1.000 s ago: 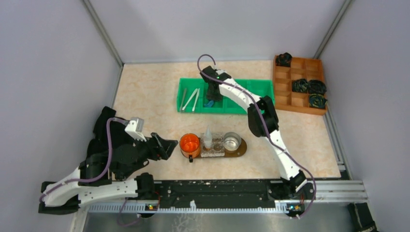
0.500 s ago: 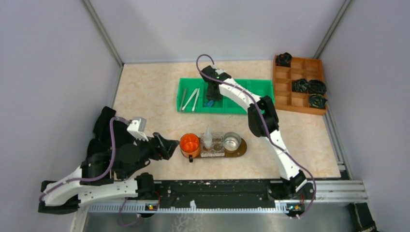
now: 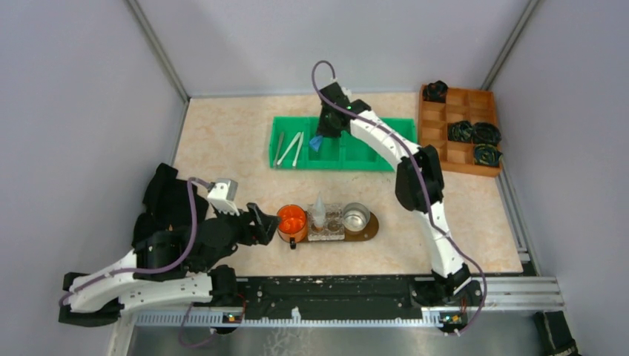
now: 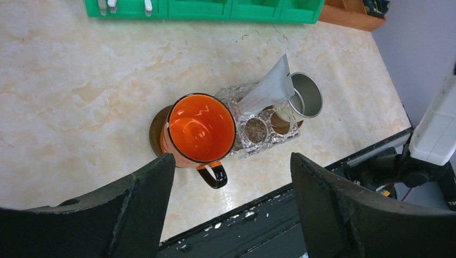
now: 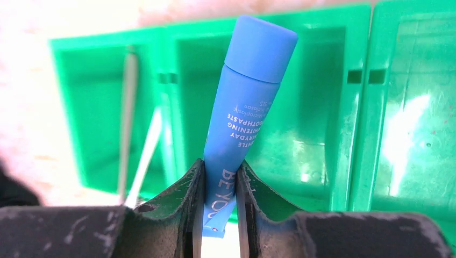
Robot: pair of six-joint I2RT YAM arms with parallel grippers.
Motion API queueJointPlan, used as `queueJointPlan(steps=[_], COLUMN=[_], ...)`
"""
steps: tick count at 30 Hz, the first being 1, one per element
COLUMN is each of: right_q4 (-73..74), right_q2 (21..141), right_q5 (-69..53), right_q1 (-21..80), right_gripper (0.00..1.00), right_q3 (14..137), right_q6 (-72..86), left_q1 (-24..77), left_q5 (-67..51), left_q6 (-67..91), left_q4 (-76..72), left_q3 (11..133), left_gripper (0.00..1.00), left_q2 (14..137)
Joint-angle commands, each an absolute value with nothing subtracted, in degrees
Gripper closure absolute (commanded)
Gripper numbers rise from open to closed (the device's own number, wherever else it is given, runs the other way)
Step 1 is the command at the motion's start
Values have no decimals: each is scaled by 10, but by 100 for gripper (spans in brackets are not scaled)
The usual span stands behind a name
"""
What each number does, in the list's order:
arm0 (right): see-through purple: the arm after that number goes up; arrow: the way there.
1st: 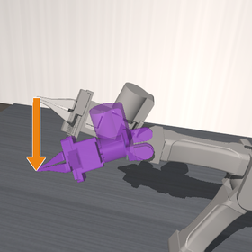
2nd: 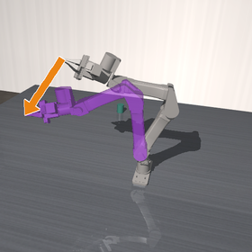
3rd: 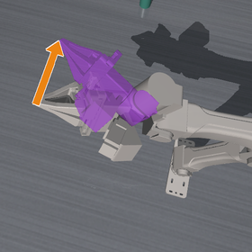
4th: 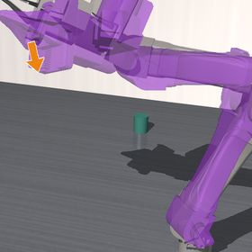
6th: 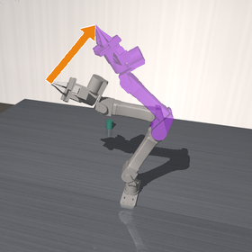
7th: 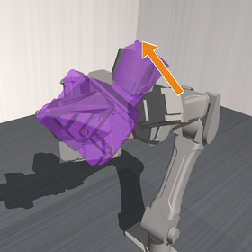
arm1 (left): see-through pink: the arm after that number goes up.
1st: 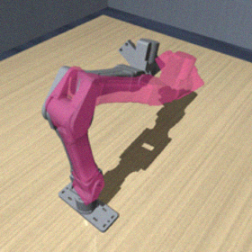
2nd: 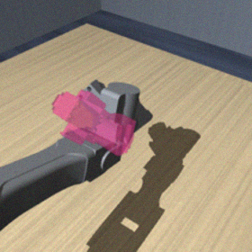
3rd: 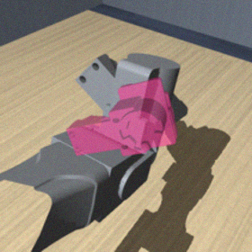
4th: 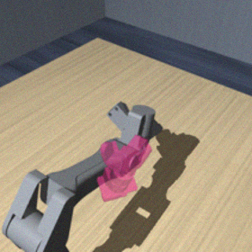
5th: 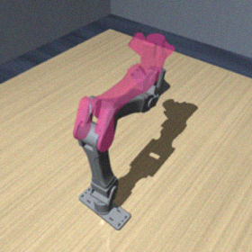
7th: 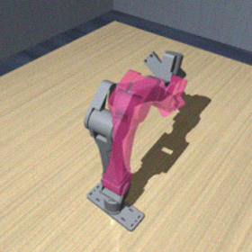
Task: Prepare toiletry sets of a toothbrush and toothpaste on the tray
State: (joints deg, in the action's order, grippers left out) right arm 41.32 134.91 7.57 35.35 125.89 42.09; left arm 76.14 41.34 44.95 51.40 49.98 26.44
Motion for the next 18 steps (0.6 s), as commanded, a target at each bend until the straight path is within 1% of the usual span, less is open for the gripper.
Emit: queueJointPlan(steps=[1, 4, 9, 14, 18], right_q4=[330, 319, 283, 231, 179], right_q2=[1260, 1242, 1183, 1101, 1018], right_q5=[21, -6, -48, -97, -124], right_q1=[333, 324, 310, 289, 278], right_gripper=[96, 96, 96, 96, 96], right_q3=[1255, 1251, 1205, 1112, 1009], right_q6=[436, 445, 456, 474, 496], left_q1=[763, 763, 763, 763, 763], left_q5=[414, 412, 408, 412, 411], left_q6=[451, 447, 433, 404, 351], left_q4=[502, 495, 475, 422, 326], left_q3=[508, 508, 513, 515, 502], left_gripper=[15, 12, 2, 1, 1], left_q2=[282, 296, 322, 339, 345])
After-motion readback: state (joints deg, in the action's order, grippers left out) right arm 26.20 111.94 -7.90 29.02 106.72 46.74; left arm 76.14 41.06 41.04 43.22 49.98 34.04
